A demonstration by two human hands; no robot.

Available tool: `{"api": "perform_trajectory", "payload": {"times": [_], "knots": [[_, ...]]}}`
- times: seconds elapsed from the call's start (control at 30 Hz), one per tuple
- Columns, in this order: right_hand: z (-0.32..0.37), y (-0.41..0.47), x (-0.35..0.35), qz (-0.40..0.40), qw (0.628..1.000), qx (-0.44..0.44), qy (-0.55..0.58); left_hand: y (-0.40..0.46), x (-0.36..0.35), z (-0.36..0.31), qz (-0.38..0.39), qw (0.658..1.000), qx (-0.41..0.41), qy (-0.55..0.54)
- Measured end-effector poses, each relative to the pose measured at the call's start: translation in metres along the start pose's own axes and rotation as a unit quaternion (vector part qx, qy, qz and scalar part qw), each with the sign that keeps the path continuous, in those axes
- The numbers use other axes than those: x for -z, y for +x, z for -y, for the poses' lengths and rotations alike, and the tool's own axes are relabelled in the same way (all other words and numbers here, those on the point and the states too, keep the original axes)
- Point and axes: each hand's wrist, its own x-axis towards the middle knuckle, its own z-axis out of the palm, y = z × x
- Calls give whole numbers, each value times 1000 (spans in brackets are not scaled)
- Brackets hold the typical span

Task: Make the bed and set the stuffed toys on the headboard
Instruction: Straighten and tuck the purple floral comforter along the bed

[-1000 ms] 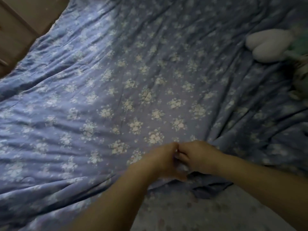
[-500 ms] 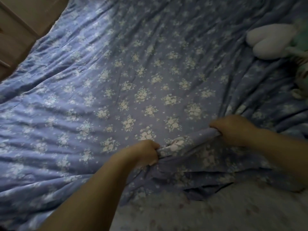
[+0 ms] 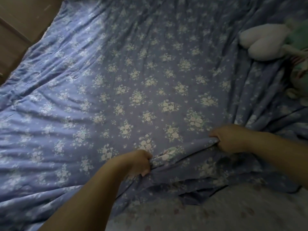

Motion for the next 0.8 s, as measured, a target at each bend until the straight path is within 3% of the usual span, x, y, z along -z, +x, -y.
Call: {"api": "perform_trajectory", "payload": {"times": [0.07,0.17,0.3,0.5,0.57,0.63,0.73,0.8], "knots": [[-2,0,-4,1,1000,-4,-7,2,0,-1,4,1000,5,4],[1,1,-7,68,997,-9,-31,4,-2,-8,23,999,14,45],[2,7,-3,61,998,-9,4,7,-2,-20,15,993,8,114],[3,1,10,22,996,21,85,19,0,-86,-56,982,-178,-39],[-2,-3,19,-10,989,49,141,26,-7,-116,-109,971,-213,-5],[-14,-7,23,-15,981,84,172,29,-12,-135,-104,970,-218,32],[-41,-9,18,15,995,85,45,30,-18,-139,-25,978,-202,38],[-65,-2,13,-22,994,54,-93,29,-15,-134,-19,981,-194,8]]}}
